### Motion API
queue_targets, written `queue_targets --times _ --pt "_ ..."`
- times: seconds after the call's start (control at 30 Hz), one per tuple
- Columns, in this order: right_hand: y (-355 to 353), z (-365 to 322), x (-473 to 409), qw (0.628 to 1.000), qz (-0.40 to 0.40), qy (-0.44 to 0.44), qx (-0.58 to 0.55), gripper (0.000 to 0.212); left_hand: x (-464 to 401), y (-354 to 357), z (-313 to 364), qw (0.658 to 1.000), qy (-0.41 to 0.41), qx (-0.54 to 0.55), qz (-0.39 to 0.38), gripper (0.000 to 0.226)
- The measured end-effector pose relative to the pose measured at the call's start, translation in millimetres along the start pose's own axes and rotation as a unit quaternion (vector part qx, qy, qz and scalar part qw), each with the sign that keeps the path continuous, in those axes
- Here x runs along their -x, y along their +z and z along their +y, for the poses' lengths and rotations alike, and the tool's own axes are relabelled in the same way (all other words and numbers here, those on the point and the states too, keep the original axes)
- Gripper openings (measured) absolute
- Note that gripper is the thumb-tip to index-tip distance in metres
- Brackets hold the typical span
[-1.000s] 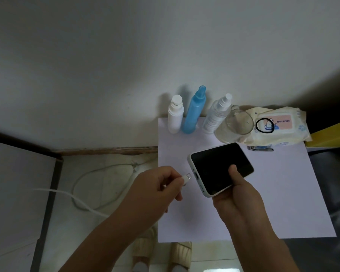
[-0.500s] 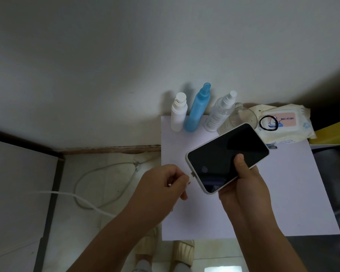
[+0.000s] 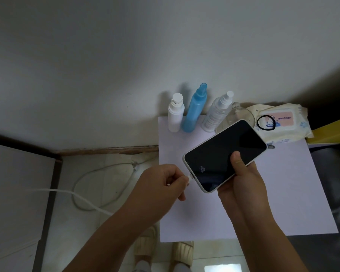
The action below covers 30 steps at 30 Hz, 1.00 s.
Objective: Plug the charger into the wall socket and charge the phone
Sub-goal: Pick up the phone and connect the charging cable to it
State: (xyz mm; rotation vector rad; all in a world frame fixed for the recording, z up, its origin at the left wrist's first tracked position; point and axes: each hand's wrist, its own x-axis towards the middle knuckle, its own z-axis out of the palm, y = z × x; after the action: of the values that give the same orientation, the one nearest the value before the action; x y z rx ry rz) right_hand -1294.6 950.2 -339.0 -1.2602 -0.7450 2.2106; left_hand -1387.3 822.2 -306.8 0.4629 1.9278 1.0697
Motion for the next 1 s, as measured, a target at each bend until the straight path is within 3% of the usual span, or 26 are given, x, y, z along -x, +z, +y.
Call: queue_targets --times 0.33,0.6,1.0 --pt "1.8 -5.1 0.1 0.999 -0.025 0.02 -0.014 0.02 -1.3 8.6 1.7 0.997 -0.016 0.074 0.013 0.019" --pt "-0.2 -7.6 1.7 0.998 -0.051 -0.008 0.036 0.034 1.5 14.9 -3.0 0.992 -0.03 0.122 0.004 0.019" --pt "-9.4 -10.1 4.8 0.996 -0.063 0.01 0.055 0.029 11.0 19.9 -8.6 0.993 -0.057 0.074 -0.074 0.016"
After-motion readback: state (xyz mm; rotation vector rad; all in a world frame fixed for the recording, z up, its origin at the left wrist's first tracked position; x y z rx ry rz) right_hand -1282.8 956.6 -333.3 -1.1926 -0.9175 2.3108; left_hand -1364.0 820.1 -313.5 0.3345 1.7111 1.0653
